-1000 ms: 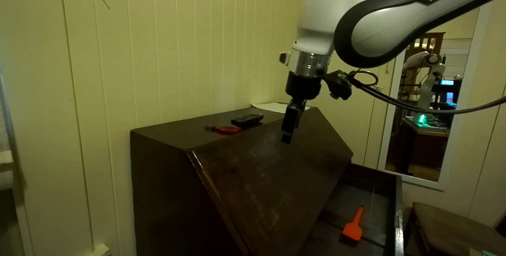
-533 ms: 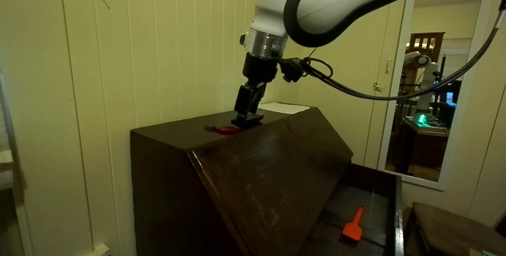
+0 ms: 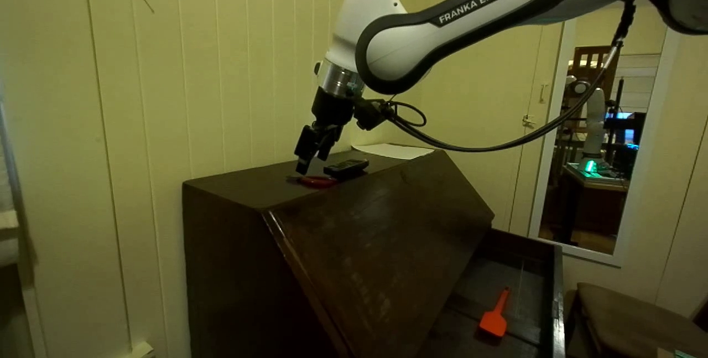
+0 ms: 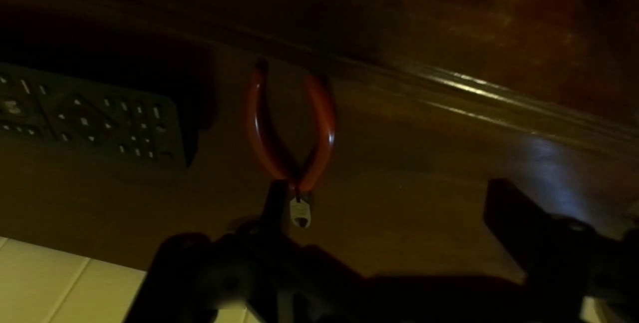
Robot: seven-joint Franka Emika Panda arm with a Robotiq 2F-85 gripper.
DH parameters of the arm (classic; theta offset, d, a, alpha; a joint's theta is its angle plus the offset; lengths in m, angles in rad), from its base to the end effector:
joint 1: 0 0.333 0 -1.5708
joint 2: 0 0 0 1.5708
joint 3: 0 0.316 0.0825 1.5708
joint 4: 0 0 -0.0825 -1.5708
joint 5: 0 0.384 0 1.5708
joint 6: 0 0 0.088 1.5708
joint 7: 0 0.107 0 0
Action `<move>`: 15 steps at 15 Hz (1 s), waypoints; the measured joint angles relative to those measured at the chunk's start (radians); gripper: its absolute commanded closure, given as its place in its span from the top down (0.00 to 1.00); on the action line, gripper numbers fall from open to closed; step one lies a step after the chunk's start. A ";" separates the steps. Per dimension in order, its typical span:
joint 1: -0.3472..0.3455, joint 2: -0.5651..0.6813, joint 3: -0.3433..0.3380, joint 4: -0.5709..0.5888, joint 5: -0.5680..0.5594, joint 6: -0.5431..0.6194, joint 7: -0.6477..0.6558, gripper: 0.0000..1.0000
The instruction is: Remove the red pliers from the top and put it on the desk
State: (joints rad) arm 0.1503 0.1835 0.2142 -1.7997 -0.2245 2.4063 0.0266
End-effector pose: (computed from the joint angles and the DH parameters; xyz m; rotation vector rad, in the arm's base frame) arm 0.6082 0.2215 0.4915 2.9256 0.6850 0.6838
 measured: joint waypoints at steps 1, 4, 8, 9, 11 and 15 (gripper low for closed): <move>0.001 0.015 -0.008 0.006 0.000 0.027 -0.004 1.00; 0.001 0.046 -0.030 0.017 0.000 0.079 -0.018 1.00; 0.001 0.070 -0.057 0.024 0.000 0.104 -0.036 1.00; 0.001 0.074 -0.063 0.024 0.000 0.109 -0.039 1.00; 0.000 0.079 -0.070 0.024 0.003 0.113 -0.041 1.00; -0.002 0.091 -0.072 0.024 0.008 0.113 -0.045 1.00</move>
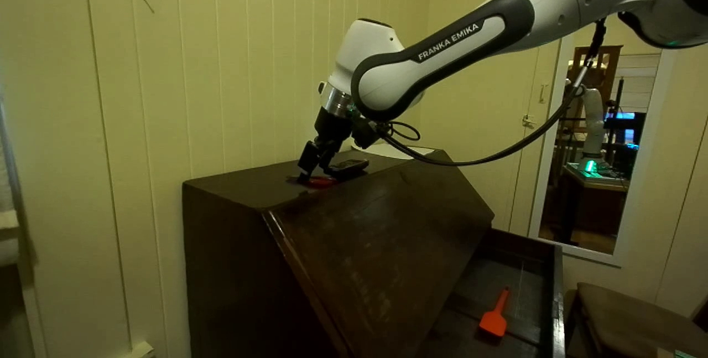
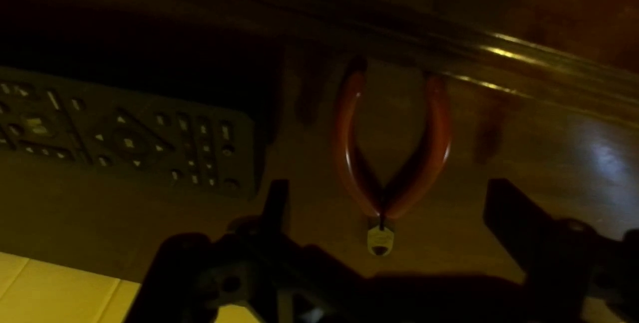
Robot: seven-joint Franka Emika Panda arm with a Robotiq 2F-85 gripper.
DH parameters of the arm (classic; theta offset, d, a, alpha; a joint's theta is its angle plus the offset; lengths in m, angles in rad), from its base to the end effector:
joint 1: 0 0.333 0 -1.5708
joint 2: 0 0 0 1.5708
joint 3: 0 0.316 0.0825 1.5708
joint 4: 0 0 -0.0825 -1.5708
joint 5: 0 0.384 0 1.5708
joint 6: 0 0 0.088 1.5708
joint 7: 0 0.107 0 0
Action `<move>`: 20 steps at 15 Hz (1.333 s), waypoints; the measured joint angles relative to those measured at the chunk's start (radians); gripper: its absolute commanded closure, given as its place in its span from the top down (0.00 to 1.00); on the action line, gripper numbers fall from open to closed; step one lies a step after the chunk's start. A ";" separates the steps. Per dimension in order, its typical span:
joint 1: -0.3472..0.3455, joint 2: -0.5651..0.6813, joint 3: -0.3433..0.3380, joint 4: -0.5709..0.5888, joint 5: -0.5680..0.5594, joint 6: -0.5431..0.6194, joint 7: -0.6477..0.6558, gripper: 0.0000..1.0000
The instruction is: Remove the red pliers from the top and put it on the desk
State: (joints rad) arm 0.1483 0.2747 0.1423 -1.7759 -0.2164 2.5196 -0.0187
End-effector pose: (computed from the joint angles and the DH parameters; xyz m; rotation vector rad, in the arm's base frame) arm 0.6440 0.1860 0.4566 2.9165 0.6529 0.7389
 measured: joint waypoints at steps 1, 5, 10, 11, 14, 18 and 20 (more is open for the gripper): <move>0.000 0.003 0.000 0.000 0.002 0.000 -0.002 1.00; -0.001 0.011 0.000 0.000 0.010 -0.002 -0.011 0.91; -0.003 0.011 0.001 0.001 0.076 -0.011 -0.026 0.63; -0.003 0.011 0.002 0.002 0.093 -0.016 -0.027 0.60; -0.008 0.009 0.001 0.010 0.126 -0.037 -0.028 0.54; -0.016 0.007 0.000 0.026 0.156 -0.073 -0.028 0.28; -0.022 0.004 -0.001 0.028 0.169 -0.094 -0.028 0.28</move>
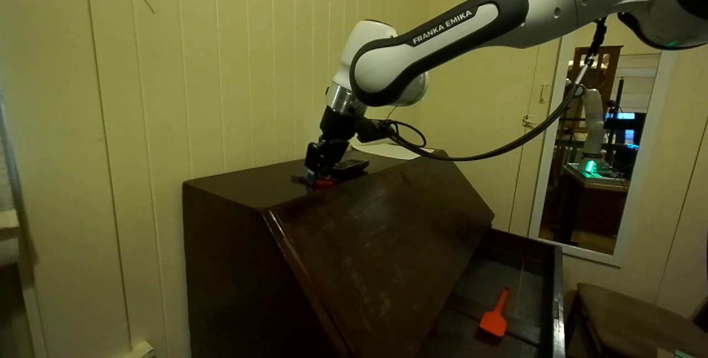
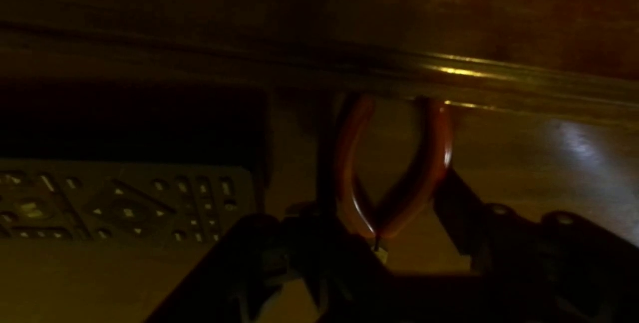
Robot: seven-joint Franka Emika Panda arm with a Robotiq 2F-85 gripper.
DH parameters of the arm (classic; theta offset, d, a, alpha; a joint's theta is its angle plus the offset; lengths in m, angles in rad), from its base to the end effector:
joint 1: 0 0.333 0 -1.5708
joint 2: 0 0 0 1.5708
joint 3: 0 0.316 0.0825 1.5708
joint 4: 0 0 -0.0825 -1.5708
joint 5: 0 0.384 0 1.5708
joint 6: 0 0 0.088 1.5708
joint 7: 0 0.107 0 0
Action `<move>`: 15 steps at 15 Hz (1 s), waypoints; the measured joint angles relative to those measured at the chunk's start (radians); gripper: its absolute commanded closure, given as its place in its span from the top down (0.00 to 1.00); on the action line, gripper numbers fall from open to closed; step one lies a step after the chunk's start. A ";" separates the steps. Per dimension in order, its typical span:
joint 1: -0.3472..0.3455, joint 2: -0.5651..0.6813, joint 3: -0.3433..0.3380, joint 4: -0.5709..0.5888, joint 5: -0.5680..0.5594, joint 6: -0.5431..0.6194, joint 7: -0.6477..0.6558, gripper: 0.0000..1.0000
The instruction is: Remove the red pliers from the top and put it on the desk
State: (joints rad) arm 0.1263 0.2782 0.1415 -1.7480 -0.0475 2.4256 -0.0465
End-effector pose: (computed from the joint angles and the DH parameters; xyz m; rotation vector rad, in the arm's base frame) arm 0.6480 0.1689 0.4567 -2.9951 -0.4995 -0.6157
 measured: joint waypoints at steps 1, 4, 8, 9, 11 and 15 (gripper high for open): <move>-0.003 -0.004 0.000 -0.001 0.011 -0.011 0.000 0.28; -0.018 -0.055 0.002 -0.034 0.087 -0.045 -0.010 0.28; -0.047 -0.231 0.010 -0.213 0.331 -0.044 -0.109 0.28; -0.048 -0.282 0.002 -0.267 0.371 -0.043 -0.110 0.28; -0.048 -0.381 -0.019 -0.377 0.442 -0.042 -0.105 0.28; -0.055 -0.570 -0.065 -0.604 0.475 -0.002 -0.016 0.28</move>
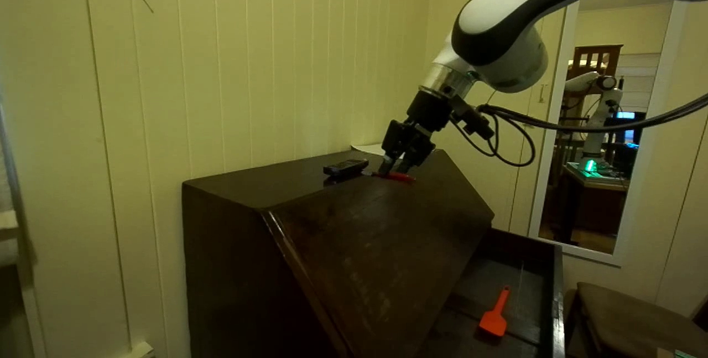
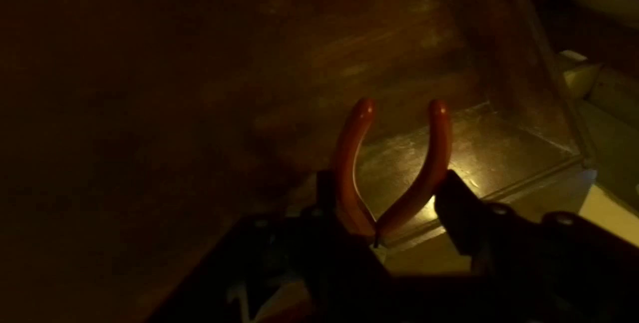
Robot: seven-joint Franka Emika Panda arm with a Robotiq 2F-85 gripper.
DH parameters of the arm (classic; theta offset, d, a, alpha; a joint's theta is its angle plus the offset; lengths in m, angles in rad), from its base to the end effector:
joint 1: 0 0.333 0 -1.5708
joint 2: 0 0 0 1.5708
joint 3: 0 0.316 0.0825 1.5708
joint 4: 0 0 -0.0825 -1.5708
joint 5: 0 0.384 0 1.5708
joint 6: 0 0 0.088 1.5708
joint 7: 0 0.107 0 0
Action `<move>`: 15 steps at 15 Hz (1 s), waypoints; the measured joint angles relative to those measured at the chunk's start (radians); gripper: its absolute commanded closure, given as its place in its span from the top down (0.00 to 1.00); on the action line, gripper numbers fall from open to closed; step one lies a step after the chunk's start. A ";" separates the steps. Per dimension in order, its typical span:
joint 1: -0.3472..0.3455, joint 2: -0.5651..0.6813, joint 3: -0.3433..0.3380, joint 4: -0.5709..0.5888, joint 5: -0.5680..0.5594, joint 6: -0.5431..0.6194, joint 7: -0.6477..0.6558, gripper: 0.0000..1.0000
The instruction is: Remove the red pliers from the top and put it on the desk
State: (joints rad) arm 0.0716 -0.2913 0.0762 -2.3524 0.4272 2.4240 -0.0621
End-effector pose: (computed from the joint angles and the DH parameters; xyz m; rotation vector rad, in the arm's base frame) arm 0.4806 0.0750 0.4824 -2.7712 0.0856 -0.4874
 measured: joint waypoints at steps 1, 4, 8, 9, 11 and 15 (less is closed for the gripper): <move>-0.008 -0.045 -0.006 -0.058 -0.003 0.016 0.037 0.28; -0.057 -0.180 -0.011 -0.227 -0.059 0.044 0.164 0.28; -0.162 -0.359 -0.011 -0.424 -0.149 0.027 0.328 0.28; -0.199 -0.386 -0.011 -0.436 -0.182 0.006 0.365 0.28; -0.283 -0.411 -0.010 -0.423 -0.257 -0.026 0.427 0.28; -0.438 -0.391 0.026 -0.416 -0.411 -0.014 0.523 0.53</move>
State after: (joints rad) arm -0.3663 -0.6820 0.1019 -2.7683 0.0160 2.4102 0.4605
